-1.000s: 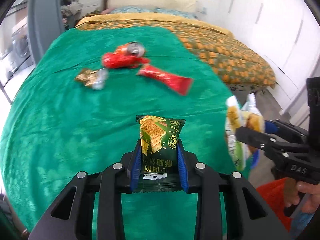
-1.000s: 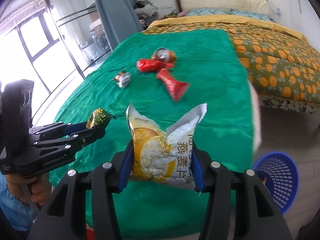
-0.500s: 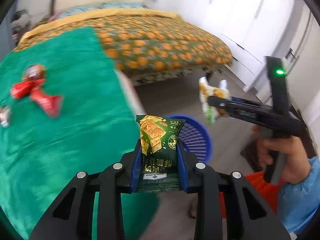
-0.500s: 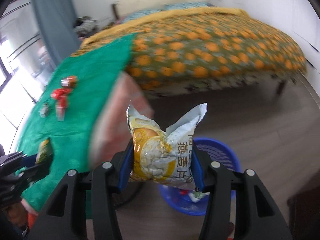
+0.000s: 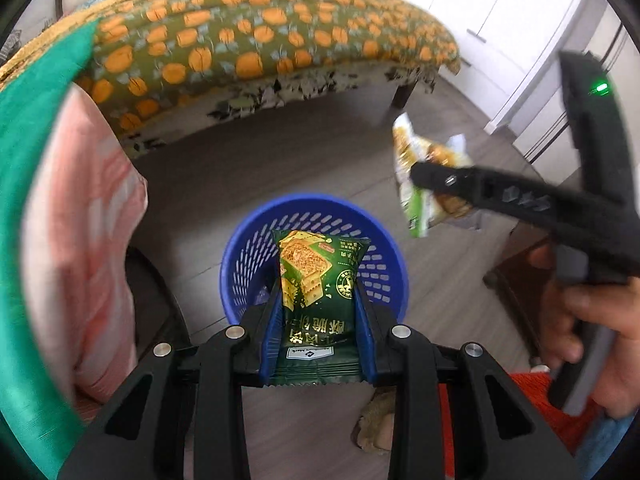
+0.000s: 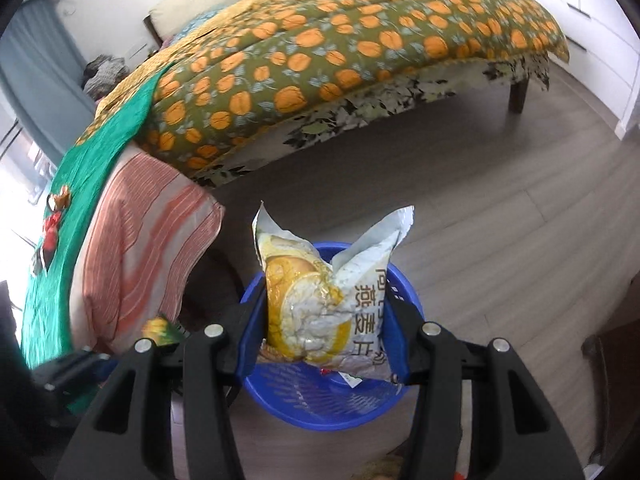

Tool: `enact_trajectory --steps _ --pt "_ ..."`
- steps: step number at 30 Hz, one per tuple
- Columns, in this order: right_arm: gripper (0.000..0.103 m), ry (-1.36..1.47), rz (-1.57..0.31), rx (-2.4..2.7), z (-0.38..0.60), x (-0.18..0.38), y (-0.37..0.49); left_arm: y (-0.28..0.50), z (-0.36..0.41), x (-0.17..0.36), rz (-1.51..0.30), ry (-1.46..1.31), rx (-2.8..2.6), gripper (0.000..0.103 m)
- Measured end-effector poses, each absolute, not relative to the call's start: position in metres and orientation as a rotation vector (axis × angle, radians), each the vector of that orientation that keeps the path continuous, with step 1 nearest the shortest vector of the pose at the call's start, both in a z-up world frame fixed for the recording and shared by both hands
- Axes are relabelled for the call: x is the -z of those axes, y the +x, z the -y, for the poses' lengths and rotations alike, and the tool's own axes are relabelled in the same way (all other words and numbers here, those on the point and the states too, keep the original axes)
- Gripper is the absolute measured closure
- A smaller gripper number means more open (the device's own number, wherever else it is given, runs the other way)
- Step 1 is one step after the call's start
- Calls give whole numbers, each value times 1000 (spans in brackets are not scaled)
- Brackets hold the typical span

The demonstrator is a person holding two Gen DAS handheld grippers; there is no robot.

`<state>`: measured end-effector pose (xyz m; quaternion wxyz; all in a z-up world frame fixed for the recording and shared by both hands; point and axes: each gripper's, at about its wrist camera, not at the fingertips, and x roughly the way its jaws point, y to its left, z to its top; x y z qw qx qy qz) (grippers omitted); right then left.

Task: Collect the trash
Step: 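Open both tools to drop the packets into the wastebasket, then move both tools back over the bed toward the remaining trash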

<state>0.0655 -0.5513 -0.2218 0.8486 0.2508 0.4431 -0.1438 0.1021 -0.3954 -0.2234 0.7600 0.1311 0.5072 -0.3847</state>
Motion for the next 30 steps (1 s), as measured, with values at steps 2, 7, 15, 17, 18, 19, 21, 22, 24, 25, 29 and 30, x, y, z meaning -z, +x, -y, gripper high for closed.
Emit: enact_trajectory --steps 2,7,15,17,18,19,21,22,24,25,29,30 --pt "53 553 -934 301 558 227 65 105 404 235 -1111 294 833 71" --pt "27 595 -912 287 566 234 72 118 420 258 -1119 295 823 42" --pt "25 605 -829 338 571 213 62 106 396 225 -1056 268 831 29" --pt "21 591 -814 353 566 207 59 95 381 206 -1024 253 853 25" --pt "20 577 -806 361 560 204 58 88 372 195 -1003 247 861 23" --pt "19 565 -802 367 556 202 57 80 362 186 -985 239 868 20" --pt "17 520 -792 371 540 195 59 68 342 173 -968 220 880 20" --pt "17 497 -789 368 533 193 60 61 330 167 -966 213 888 20" --pt "17 426 -784 355 513 188 64 50 309 160 -959 223 881 20" --pt "17 372 -781 346 498 185 67 45 296 156 -947 233 871 20" --pt "17 222 -764 295 445 177 74 39 239 139 -900 242 797 19" --pt "17 199 -760 278 431 174 76 42 221 134 -891 233 766 18"
